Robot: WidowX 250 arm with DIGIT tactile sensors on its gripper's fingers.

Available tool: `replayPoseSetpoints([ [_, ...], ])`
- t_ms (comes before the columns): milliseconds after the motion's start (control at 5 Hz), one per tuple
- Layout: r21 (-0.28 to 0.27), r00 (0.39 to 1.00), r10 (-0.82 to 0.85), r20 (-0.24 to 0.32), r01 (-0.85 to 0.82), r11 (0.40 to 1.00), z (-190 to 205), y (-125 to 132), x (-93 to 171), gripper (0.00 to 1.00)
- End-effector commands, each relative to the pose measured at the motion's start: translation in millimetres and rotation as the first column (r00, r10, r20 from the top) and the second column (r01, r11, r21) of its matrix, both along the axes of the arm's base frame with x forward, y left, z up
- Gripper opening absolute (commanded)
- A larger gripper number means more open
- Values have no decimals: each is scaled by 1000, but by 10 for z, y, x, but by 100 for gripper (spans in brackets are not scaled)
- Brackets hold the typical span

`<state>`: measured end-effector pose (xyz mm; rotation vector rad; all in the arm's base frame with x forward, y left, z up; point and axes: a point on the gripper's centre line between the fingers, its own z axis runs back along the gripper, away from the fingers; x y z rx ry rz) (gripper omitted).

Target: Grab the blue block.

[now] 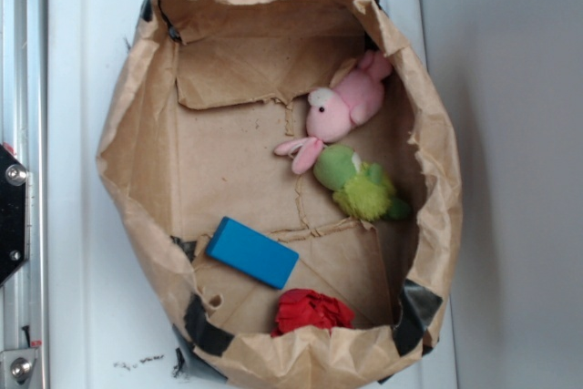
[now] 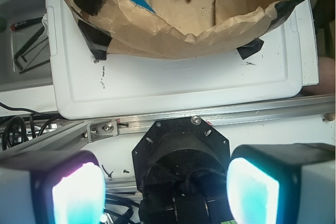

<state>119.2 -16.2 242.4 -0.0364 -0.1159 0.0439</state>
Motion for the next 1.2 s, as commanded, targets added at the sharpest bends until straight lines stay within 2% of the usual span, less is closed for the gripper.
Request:
replayPoseSetpoints([
  [0, 0, 1000, 0, 0, 0, 1000, 0, 0, 0, 100],
  [200, 13, 997, -14, 80, 13, 1000, -43, 34, 485, 100],
  [400, 67, 990, -74, 120, 66, 996, -171, 112, 976, 100],
  [600, 97, 972, -164, 165, 150, 984, -251, 120, 1251, 100],
  [800, 139, 899, -393, 191, 372, 918, -261, 159, 1295, 100],
  [1000, 188, 816, -540, 208, 509, 840, -360, 203, 1402, 100],
])
